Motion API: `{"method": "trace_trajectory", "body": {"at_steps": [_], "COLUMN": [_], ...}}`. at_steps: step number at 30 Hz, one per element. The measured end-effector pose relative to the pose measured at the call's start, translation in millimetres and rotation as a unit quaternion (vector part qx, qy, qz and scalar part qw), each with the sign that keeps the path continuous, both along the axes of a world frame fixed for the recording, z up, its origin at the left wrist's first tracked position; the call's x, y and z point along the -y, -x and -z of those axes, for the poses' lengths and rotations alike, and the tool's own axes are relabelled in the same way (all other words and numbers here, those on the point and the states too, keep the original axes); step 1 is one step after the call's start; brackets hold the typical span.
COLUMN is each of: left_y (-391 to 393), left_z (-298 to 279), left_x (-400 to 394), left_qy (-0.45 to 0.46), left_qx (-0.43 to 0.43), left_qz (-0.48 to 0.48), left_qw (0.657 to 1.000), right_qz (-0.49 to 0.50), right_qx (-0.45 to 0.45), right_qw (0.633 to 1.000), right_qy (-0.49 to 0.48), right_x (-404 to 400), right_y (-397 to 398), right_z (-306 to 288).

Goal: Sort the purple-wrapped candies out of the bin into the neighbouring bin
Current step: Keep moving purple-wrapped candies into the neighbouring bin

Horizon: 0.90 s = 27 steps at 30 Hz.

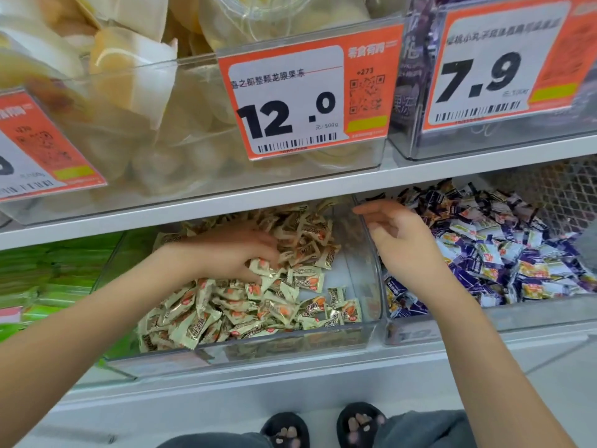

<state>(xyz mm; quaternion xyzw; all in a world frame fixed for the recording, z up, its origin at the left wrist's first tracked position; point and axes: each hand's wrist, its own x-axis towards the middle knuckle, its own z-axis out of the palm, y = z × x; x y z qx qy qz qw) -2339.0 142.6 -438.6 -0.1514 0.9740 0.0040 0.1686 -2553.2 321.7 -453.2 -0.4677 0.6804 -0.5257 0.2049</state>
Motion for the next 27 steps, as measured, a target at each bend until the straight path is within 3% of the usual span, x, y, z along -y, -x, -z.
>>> {"method": "trace_trajectory", "body": {"at_steps": [5, 8, 10, 12, 14, 18, 22, 27], "left_y": [-9, 8, 26, 49, 70, 87, 67, 34], "left_z": [-11, -20, -14, 3, 21, 35, 34, 33], "left_x": [-8, -15, -15, -7, 0, 17, 9, -21], "left_qy": [-0.058, -0.189, -0.238, -0.132, -0.046, -0.029, -0.136, -0.128], "left_qx": [0.039, 0.067, -0.038, -0.174, -0.228, -0.135, -0.084, 0.04], "left_qz": [-0.009, -0.1, -0.161, -0.159, -0.147, -0.212, -0.131, -0.07], "left_qw": [0.998, 0.975, 0.957, 0.963, 0.961, 0.968, 0.978, 0.988], "right_qz": [0.001, 0.002, 0.011, 0.028, 0.039, 0.038, 0.032, 0.025], "right_qx": [-0.016, -0.02, -0.021, -0.022, -0.022, -0.008, -0.006, 0.002], "right_qw": [1.0, 1.0, 1.0, 0.999, 0.999, 0.999, 0.999, 0.999], "right_qy": [-0.008, -0.014, -0.018, -0.017, -0.011, -0.002, -0.017, -0.03], "right_x": [-1, -2, -1, 0, 1, 1, 0, -1], "right_y": [-1, -2, -4, -6, -8, -9, -8, -8], "right_z": [-2, -5, -6, -7, -7, -6, -7, -7]}}
